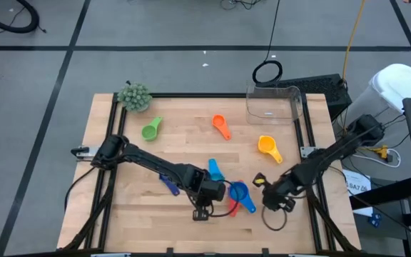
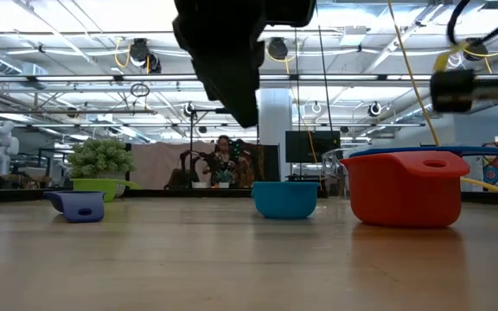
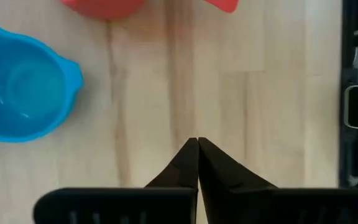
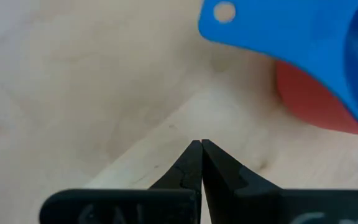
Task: Nest measuring cups in basket
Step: Stack the blue measuring cup on top of the red measuring cup
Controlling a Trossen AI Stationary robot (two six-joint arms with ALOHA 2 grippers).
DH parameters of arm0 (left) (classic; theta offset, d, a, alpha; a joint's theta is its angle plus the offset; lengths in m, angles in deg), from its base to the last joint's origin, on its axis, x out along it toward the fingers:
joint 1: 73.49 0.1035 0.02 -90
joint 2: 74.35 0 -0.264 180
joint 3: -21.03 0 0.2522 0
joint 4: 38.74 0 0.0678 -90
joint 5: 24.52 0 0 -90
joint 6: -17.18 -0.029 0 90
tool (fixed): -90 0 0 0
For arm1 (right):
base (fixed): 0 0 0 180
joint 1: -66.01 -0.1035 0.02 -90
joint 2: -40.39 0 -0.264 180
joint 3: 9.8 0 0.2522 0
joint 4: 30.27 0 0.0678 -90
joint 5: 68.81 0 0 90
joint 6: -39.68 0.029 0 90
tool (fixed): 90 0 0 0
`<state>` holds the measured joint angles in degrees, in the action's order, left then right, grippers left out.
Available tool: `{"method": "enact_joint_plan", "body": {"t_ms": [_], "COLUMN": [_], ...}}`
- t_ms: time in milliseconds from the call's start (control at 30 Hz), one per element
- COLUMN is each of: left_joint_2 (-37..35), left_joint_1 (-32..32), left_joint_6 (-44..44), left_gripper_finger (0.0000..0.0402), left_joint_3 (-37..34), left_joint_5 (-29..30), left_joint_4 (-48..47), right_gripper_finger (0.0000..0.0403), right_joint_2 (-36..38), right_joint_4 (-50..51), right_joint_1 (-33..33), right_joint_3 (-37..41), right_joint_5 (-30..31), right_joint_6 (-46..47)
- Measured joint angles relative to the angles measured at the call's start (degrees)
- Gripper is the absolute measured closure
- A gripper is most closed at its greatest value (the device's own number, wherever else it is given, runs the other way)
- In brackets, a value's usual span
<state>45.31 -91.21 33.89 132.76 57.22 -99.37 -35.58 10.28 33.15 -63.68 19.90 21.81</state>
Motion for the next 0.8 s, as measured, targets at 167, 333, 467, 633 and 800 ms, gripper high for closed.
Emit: {"method": "enact_joint_plan", "body": {"t_ms": [167, 333, 467, 633, 800], "left_joint_2": [0.95, 2.59, 3.1, 3.17, 3.17], "left_joint_1": [1.09, 1.33, 0.23, -1.98, -4.49], "left_joint_6": [0.3, 3.97, 6.14, 9.71, 14.23], "left_gripper_finger": [0.0397, 0.0395, 0.0398, 0.0398, 0.0396], "left_joint_3": [0.0, 0.11, 0.01, -0.04, -0.02], "left_joint_5": [2.77, 4.86, 5.11, 5.19, 8.74], "left_joint_4": [5.7, 12.2, 9.06, 5.78, 12.62], "right_gripper_finger": [0.0403, 0.0403, 0.0403, 0.0403, 0.0403], "right_joint_2": [-3.73, -4.51, -4.4, -4.41, -4.37], "right_joint_4": [-2.43, -2.19, -2.03, -2.07, -3.87], "right_joint_1": [3.07, 4.83, 4.39, 2.26, -0.73], "right_joint_3": [-1.51, -3.02, -3.53, -3.45, -3.45], "right_joint_5": [-0.24, 1.59, 2.85, 4.37, 5.77], "right_joint_6": [-0.15, 1.78, 4.69, 8.71, 13.07]}}
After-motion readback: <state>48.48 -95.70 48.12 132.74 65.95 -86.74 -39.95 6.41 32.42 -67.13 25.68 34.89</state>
